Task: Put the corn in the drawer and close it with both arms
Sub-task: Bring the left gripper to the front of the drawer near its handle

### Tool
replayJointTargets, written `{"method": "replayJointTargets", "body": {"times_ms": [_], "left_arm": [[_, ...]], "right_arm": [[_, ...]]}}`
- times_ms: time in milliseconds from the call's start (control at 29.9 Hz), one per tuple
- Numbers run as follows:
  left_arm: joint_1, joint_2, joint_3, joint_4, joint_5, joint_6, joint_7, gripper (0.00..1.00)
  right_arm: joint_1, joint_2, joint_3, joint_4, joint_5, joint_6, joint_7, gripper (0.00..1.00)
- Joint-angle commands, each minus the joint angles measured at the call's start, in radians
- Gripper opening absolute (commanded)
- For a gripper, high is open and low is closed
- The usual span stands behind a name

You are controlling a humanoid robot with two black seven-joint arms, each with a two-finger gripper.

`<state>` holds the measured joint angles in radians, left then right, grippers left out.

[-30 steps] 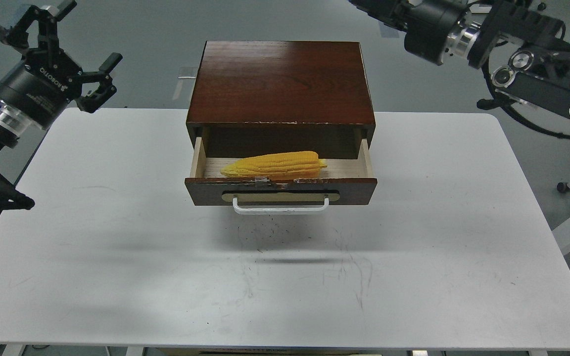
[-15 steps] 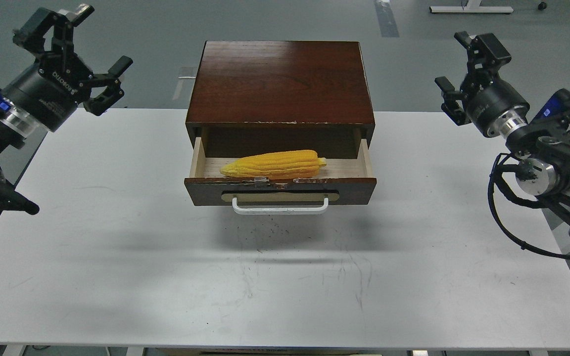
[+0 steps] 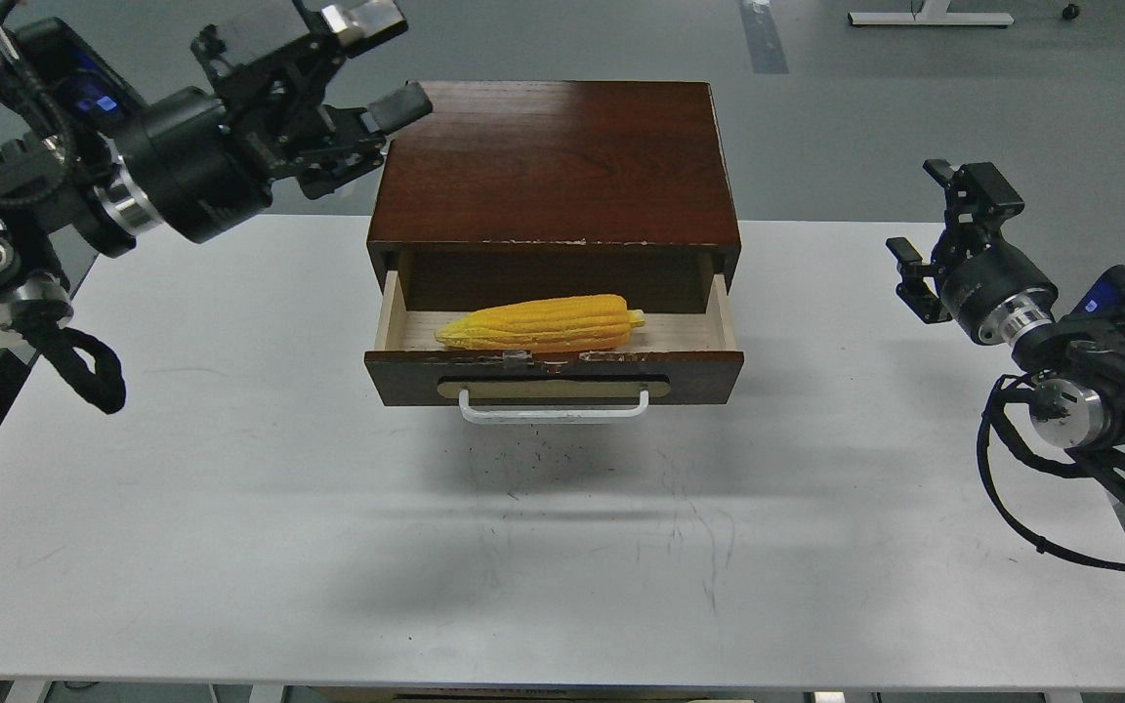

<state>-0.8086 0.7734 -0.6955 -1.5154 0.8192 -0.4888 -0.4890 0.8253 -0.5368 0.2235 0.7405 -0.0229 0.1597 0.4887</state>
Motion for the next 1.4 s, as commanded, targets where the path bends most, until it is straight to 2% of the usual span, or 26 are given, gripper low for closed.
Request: {"method": "replayJointTargets", "body": {"times_ms": [0, 200, 267, 334, 468, 568, 735, 1036, 1269, 1336, 1370], "left_arm": [[0.000, -0.034, 0.002, -0.097, 0.119, 0.000, 0.000, 0.68], [0.017, -0.114, 0.031, -0.137, 0.317, 0.000, 0.000, 0.66], [0.023, -0.132, 0.065, -0.137, 0.366, 0.000, 0.000, 0.59], [0.026, -0.138, 0.115, -0.134, 0.411, 0.000, 0.000, 0.36], [0.052, -0.137, 0.159, -0.134, 0.440, 0.000, 0.000, 0.25], [0.120, -0.137, 0.160, -0.134, 0.462, 0.000, 0.000, 0.00], [0.201, -0.135, 0.159, -0.134, 0.592, 0.000, 0.000, 0.00], [0.278, -0.138, 0.160, -0.114, 0.587, 0.000, 0.001, 0.00], [0.331, -0.138, 0.157, -0.054, 0.583, 0.000, 0.053, 0.00], [0.344, -0.146, 0.157, -0.039, 0.583, 0.019, 0.075, 0.00], [0.345, -0.155, 0.156, -0.025, 0.581, 0.032, 0.099, 0.00]], "right_arm": [[0.000, 0.000, -0.004, -0.001, -0.002, 0.000, 0.000, 0.99], [0.000, 0.000, -0.006, 0.000, -0.002, 0.001, 0.000, 0.99], [0.000, 0.000, -0.006, 0.000, -0.002, 0.001, 0.000, 0.99], [0.000, -0.002, -0.009, -0.001, -0.003, 0.001, 0.000, 0.99], [0.001, -0.002, -0.007, -0.001, -0.003, 0.001, 0.000, 0.99], [0.000, -0.002, -0.007, -0.001, -0.003, 0.001, 0.000, 0.99], [0.000, -0.002, -0.007, -0.001, -0.003, 0.000, 0.000, 0.99], [0.001, -0.003, -0.007, -0.001, -0.003, 0.001, 0.000, 0.99], [0.001, -0.002, -0.007, -0.001, -0.003, 0.000, 0.000, 0.99], [0.000, -0.002, -0.007, -0.001, -0.003, 0.000, 0.000, 0.99], [0.000, -0.002, -0.007, -0.001, -0.003, 0.000, 0.000, 0.99]]}}
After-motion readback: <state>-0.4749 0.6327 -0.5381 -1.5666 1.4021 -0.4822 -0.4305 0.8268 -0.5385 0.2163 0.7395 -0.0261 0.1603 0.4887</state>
